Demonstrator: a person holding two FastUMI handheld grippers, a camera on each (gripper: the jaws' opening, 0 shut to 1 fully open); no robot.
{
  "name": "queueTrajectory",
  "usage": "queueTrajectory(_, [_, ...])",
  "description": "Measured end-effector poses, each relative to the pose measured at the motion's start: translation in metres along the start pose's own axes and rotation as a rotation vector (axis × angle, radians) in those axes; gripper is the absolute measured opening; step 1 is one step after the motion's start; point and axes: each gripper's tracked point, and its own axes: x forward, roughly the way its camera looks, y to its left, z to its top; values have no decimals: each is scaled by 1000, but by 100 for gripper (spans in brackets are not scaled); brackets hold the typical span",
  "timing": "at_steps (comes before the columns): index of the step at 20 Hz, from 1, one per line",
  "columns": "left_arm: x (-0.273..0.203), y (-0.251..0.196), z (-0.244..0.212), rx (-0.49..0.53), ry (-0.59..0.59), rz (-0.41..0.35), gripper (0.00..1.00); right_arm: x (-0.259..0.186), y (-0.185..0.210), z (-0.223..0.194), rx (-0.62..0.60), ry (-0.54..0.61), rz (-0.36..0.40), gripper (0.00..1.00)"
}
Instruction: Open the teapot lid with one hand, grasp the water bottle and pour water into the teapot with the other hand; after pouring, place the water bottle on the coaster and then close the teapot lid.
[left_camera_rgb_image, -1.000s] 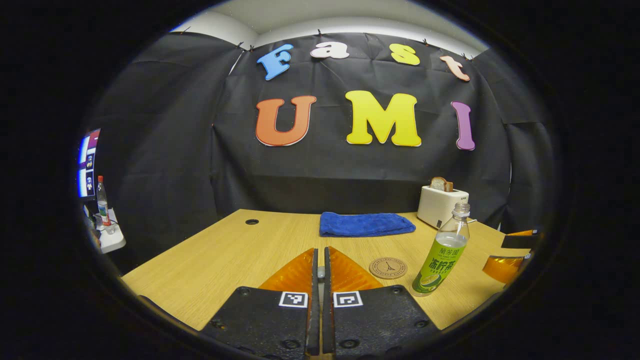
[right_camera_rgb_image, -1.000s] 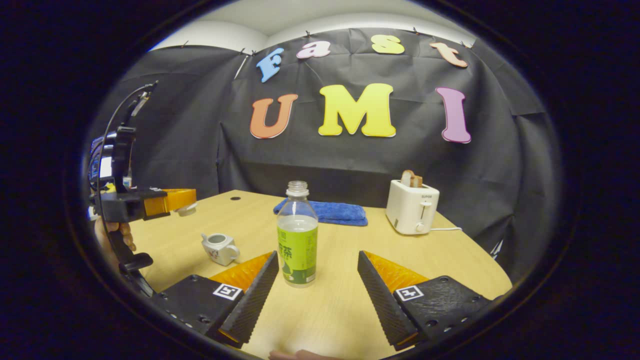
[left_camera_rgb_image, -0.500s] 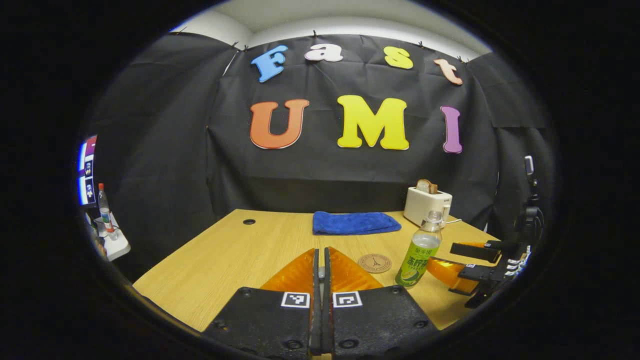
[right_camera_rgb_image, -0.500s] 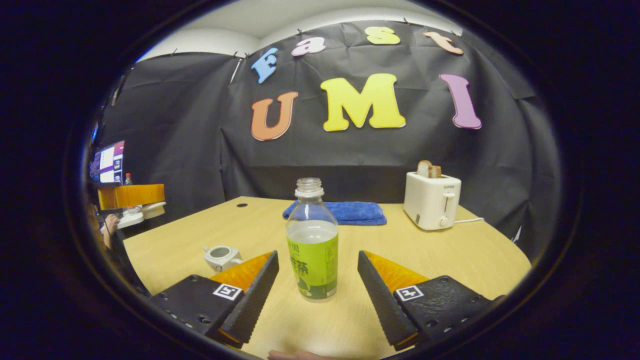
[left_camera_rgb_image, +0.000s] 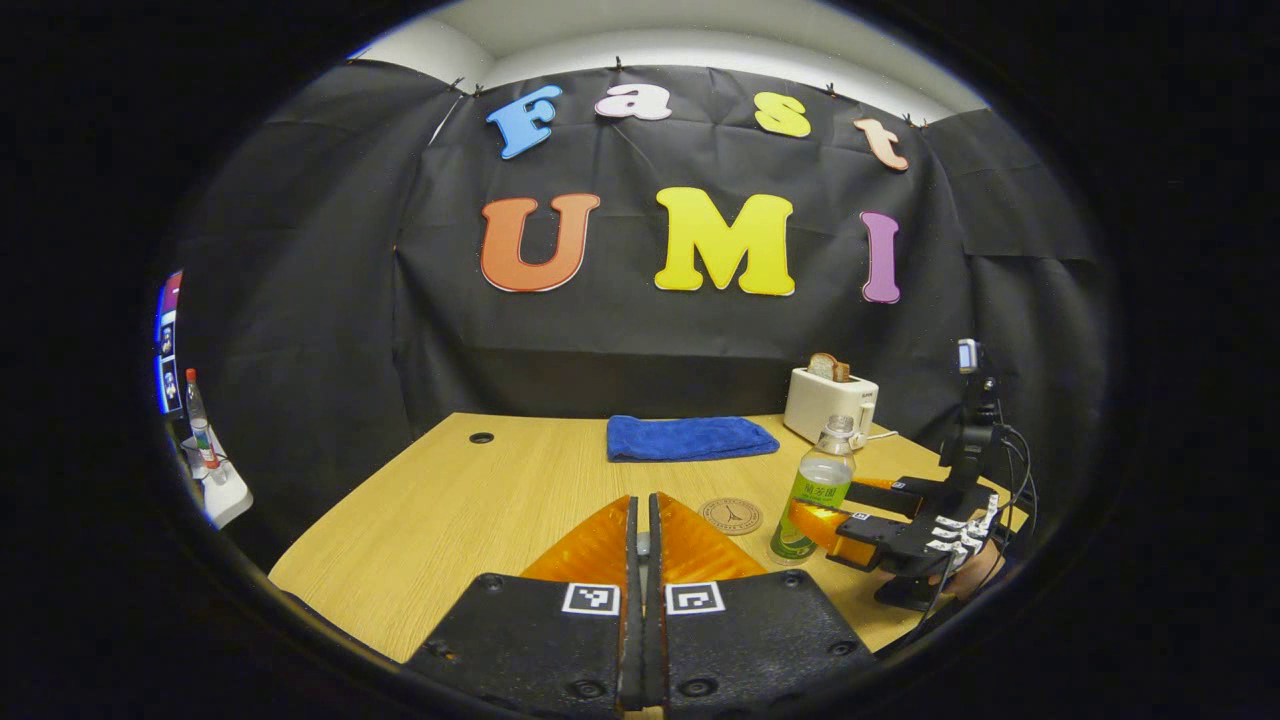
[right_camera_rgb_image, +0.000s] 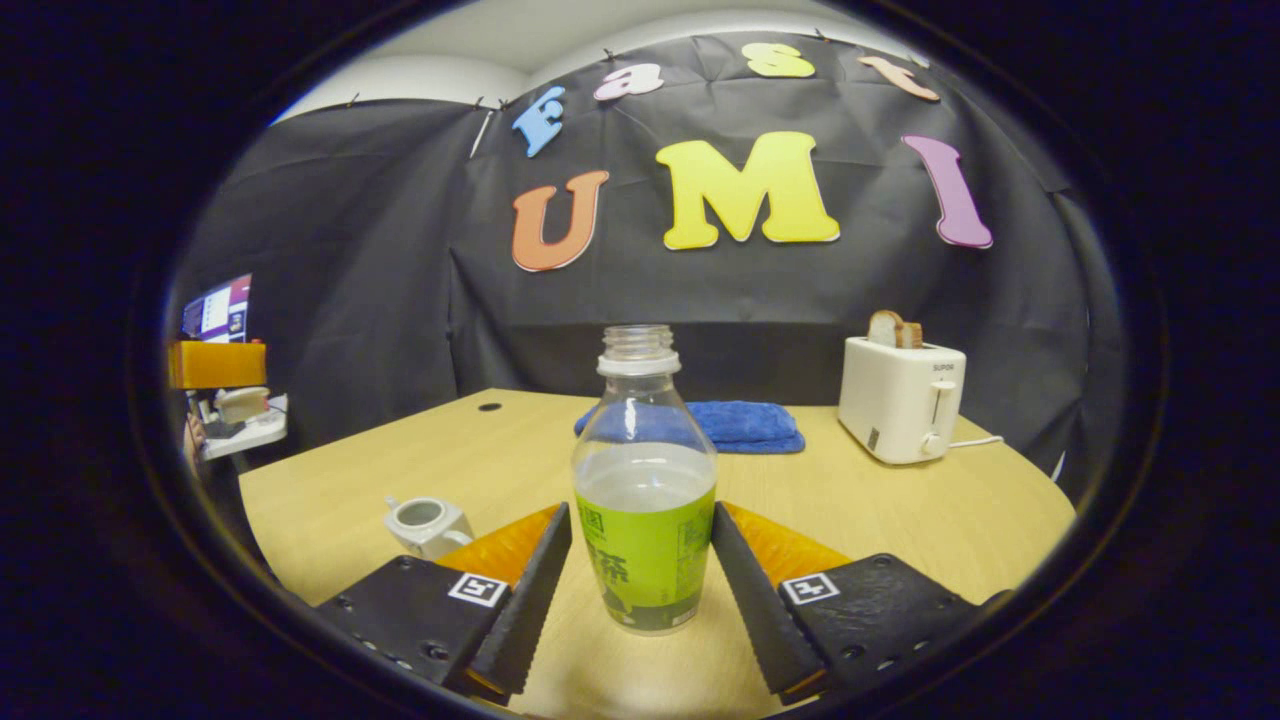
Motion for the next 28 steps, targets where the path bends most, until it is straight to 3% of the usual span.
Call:
queueTrajectory(1, [-1, 0, 0, 4, -1, -3, 3, 0, 1, 1, 4, -4, -10, 75])
queueTrajectory(4, [-5, 8, 3, 12, -7, 2, 3, -10, 14, 9, 3, -6, 14, 74])
queueTrajectory(6, [-8, 12, 4, 3, -7, -1, 3, -17, 15, 15, -49, 1, -9, 72])
queueTrajectory(10, [-14, 21, 4, 18, -9, 4, 3, -22, 12, 29, -253, 25, -106, 72])
queueTrajectory(14, [-20, 37, 14, 32, -41, 61, 3, -20, 25, 34, -454, 50, -140, 72])
queueTrajectory(18, [-24, 39, 16, 13, -53, 32, 2, -14, 35, 28, -680, 92, -197, 72])
queueTrajectory(28, [-25, 73, 10, 6, -37, 98, 2, 9, 60, 17, -1257, 73, -299, 74])
